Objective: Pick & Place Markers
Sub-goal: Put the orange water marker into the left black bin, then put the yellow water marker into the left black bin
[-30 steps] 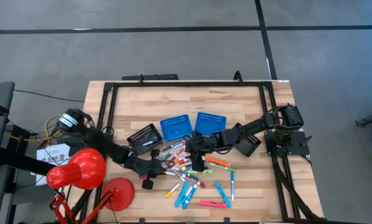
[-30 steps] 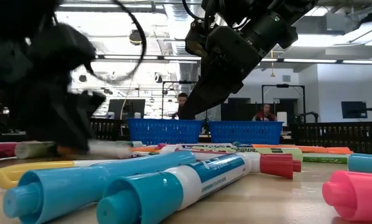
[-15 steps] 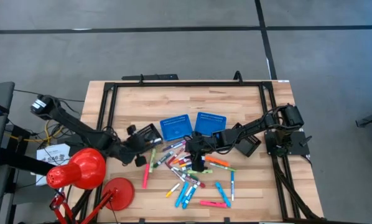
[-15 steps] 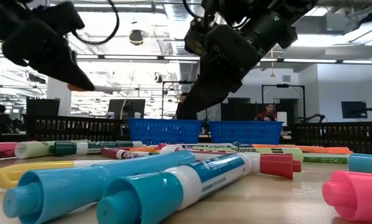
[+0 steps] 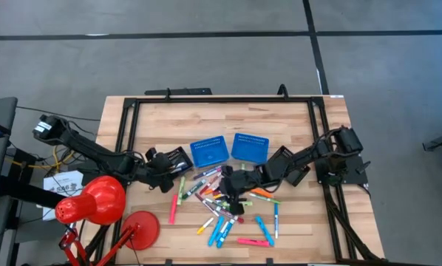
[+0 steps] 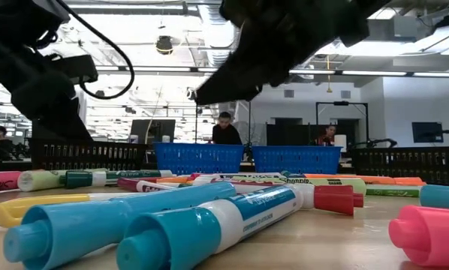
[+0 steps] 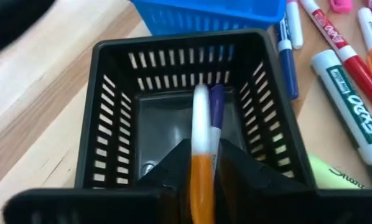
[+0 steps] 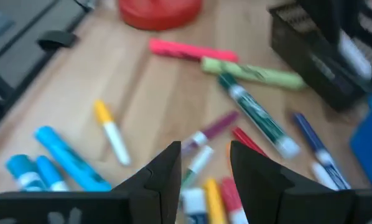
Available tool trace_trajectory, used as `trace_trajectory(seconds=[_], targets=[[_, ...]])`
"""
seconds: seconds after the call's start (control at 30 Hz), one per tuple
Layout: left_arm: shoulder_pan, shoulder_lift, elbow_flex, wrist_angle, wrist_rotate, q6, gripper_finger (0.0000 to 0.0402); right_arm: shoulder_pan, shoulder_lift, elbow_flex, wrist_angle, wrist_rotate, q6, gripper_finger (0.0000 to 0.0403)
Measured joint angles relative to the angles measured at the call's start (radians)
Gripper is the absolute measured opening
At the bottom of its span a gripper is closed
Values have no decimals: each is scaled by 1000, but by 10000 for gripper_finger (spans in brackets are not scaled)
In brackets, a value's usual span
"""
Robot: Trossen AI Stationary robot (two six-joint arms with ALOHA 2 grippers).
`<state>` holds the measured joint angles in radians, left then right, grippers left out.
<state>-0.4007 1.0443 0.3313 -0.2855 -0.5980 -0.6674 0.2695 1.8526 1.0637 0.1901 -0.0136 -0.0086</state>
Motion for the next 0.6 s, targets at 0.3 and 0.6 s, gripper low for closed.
trace_trajectory(seconds=[0.3, 0.6], targets=[[0, -10, 0, 81, -5, 36, 121, 67, 0, 0, 69, -62, 0, 130], [-4, -66, 25, 193, -48, 120, 120, 81, 186, 107, 168, -193, 0, 130]])
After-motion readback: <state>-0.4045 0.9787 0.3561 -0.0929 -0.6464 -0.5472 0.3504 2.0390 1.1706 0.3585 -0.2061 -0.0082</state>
